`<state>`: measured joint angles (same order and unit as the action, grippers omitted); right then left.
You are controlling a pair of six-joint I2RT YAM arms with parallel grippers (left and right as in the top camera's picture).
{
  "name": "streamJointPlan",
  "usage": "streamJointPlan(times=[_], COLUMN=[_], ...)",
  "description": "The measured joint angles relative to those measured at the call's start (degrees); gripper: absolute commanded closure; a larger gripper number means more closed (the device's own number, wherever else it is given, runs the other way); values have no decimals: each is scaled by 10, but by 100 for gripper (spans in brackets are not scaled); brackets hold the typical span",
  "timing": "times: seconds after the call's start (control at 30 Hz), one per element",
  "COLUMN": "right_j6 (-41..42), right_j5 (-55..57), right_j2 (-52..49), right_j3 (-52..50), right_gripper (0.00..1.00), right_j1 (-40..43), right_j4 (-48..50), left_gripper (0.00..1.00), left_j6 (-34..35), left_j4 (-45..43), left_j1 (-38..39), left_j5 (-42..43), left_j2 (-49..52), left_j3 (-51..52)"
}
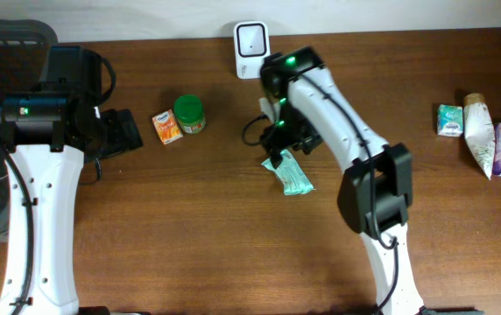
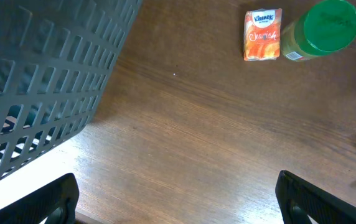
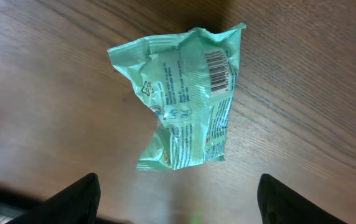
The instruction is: Scan the item barcode
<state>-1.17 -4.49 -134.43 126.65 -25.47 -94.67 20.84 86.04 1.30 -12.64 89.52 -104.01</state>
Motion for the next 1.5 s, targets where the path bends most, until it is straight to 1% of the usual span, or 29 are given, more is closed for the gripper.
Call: streamJointPlan(times=[0.07,0.1,0.13,0.17,0.2,0.27,0.37,0.5,0.53,0.57,0.6,0.63,0.7,0.73,0.77,0.8,0.87,0.97,1.0,1.03,1.07,1.1,1.13,1.17,1.23,1.33,1.37,1.43,1.5], right_j6=[84,131,163,177,189,204,248,262,263,262,262,264,252,231,202,154,103,19,-10,-39,-62,-68,-80,-79,-64,-44,-25,-7,19], right_j5=[99,151,186,204,215,236,324,402,422,441,446,446,441,421,390,320,206,-48,-111,-167,-216,-247,-263,-269,-256,-201,-137,-79,-42], right_j2=[0,0,0,2,2,1,1,9,10,10,10,9,9,9,12,25,34,33,33,33,33,33,31,30,30,32,50,84,117], right_j3=[0,-2,-8,-31,-59,-118,-197,-261,-270,-278,-281,-284,-286,-286,-281,-269,-240,-175,-162,-162,-170,-192,-224,-247,-249,-177,-126,-99,-90], right_gripper=[23,25,34,36,37,36,36,36,40,52,67,74,82,91,96,96,96,96,96,92,84,68,50,41,41,40,40,41,41], right_j1=[-69,-106,-136,-156,-169,-185,-188,-188,-188,-184,-173,-161,-116,-98,-74,-39,10,93,110,126,152,172,191,209,236,267,258,221,137], right_j4=[17,35,53,78,106,144,182,235,239,241,243,247,246,250,252,249,221,155,153,159,167,184,195,214,211,130,102,79,72], left_gripper=[1,1,1,1,1,1,1,1,1,1,1,1,1,1,1,1,1,1,1,1,1,1,1,1,1,1,1,1,1], left_j6=[0,0,0,0,0,0,0,0,0,0,0,0,0,0,0,0,0,0,0,0,0,0,0,0,0,0,0,0,0], left_j4=[0,0,0,0,0,1,0,0,0,0,0,0,0,0,0,0,0,0,0,0,0,0,0,0,0,1,0,0,0], left_j1=[0,0,0,0,0,0,0,0,0,0,0,0,0,0,0,0,0,0,0,0,0,0,0,0,0,0,0,0,0], left_j5=[0,0,0,0,0,0,0,0,0,0,0,0,0,0,0,0,0,0,0,0,0,0,0,0,0,0,0,0,0], left_j2=[0,0,0,0,0,0,0,0,0,0,0,0,0,0,0,0,0,0,0,0,0,0,0,0,0,0,0,0,0], left_j3=[0,0,0,0,0,0,0,0,0,0,0,0,0,0,0,0,0,0,0,0,0,0,0,0,0,0,0,0,0])
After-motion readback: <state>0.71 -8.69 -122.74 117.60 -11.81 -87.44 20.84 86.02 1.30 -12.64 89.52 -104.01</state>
